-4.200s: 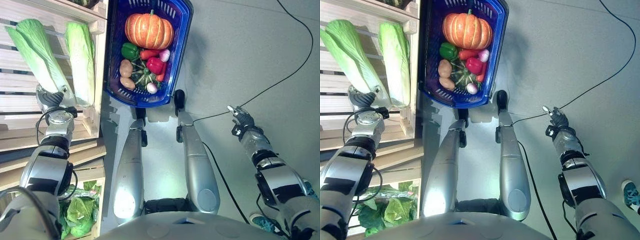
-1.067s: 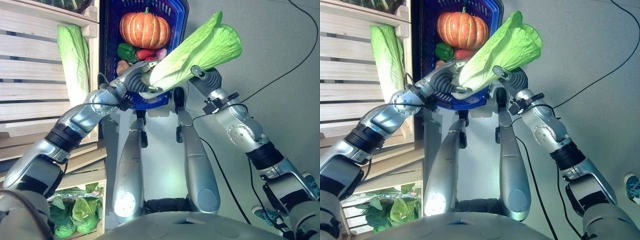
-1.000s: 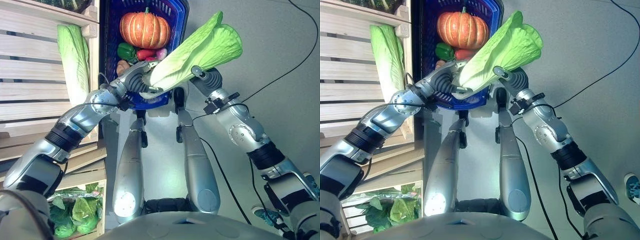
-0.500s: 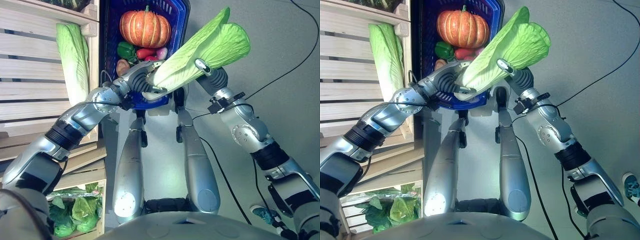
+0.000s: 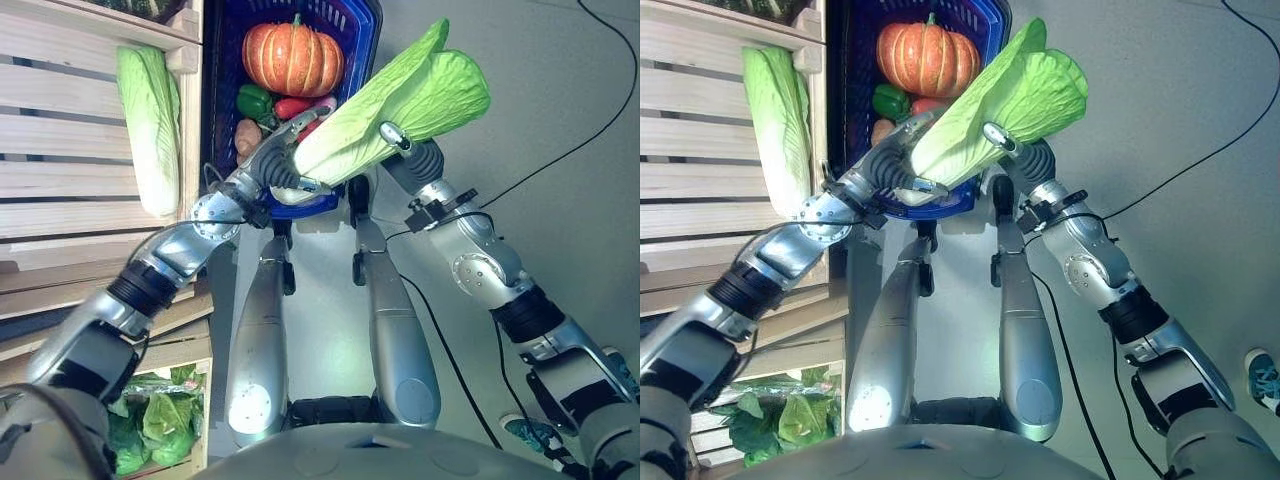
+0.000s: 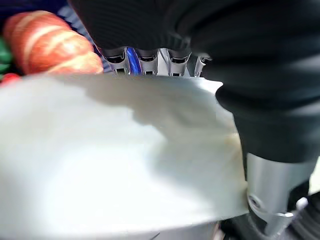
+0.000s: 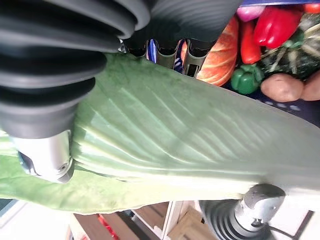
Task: Pick up fruits and vegetables into the basket
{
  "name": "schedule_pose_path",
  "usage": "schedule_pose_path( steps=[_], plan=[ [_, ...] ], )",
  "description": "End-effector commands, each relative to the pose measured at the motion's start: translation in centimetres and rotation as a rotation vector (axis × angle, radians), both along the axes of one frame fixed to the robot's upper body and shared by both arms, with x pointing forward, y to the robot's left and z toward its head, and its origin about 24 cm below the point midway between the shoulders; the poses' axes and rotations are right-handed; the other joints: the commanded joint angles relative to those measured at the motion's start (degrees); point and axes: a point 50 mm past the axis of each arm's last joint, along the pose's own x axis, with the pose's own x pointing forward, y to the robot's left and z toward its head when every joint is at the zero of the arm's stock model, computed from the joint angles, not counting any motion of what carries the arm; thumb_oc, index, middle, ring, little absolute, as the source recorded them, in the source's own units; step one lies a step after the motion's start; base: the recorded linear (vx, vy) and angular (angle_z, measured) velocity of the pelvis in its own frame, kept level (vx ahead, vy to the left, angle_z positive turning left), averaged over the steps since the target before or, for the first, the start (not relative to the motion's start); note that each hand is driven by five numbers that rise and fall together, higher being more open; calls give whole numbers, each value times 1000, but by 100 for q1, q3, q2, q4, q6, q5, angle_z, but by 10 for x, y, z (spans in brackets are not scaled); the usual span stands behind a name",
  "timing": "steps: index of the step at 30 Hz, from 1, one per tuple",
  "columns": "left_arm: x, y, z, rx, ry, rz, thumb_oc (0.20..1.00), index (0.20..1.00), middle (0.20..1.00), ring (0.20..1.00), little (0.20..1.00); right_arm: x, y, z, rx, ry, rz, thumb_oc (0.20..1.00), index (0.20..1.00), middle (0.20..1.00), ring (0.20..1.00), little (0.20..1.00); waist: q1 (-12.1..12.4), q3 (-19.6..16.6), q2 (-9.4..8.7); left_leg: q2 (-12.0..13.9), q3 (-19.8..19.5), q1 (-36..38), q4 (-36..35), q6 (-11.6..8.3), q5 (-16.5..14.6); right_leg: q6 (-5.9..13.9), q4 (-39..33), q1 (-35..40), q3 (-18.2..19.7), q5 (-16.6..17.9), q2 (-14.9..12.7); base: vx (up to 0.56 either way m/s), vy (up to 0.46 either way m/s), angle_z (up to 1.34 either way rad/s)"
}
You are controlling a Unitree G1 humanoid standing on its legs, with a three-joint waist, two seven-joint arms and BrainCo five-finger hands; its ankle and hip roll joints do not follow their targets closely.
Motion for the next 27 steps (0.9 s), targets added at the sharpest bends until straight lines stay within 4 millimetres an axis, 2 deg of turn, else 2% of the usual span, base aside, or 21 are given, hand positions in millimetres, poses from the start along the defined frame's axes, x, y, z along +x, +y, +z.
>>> schedule_pose_path(
  steps=[1,4,11,21,27],
  plan=[
    [-4,18,25,-282,-110,64,1000,1000,1000,1000,1000,-18,12,25,61,-156,81,200,200,200,200,200,28,-222,98,-256,-52,43,-729,25,425,304,461,356,-483,-830,233,-3,-18,4],
    [-2,36,27,-445,-99,125,1000,1000,1000,1000,1000,-16,8,22,59,-150,46,200,200,200,200,200,45,-222,97,-263,-66,70,-721,18,410,284,473,388,-493,-865,231,-1,-9,4],
    [1,61,23,-619,-91,253,1000,1000,1000,1000,1000,-13,0,23,31,-160,-42,200,200,200,200,200,31,-222,109,-283,-67,109,-716,5,401,235,492,428,-503,-919,249,-1,5,5],
    [8,92,9,-637,-76,467,1000,1000,1000,1000,1000,-1,-15,20,-118,-163,-198,200,200,200,200,200,13,-222,150,-279,-43,118,-669,-21,387,202,558,433,-520,-992,243,-1,30,0],
    [13,100,-1,-589,-55,560,1000,1000,1000,1000,1000,11,-16,27,-200,-191,-257,200,200,200,200,200,76,-222,194,-288,-62,102,-624,-31,385,193,606,420,-563,-1024,209,0,6,0]
  ],
)
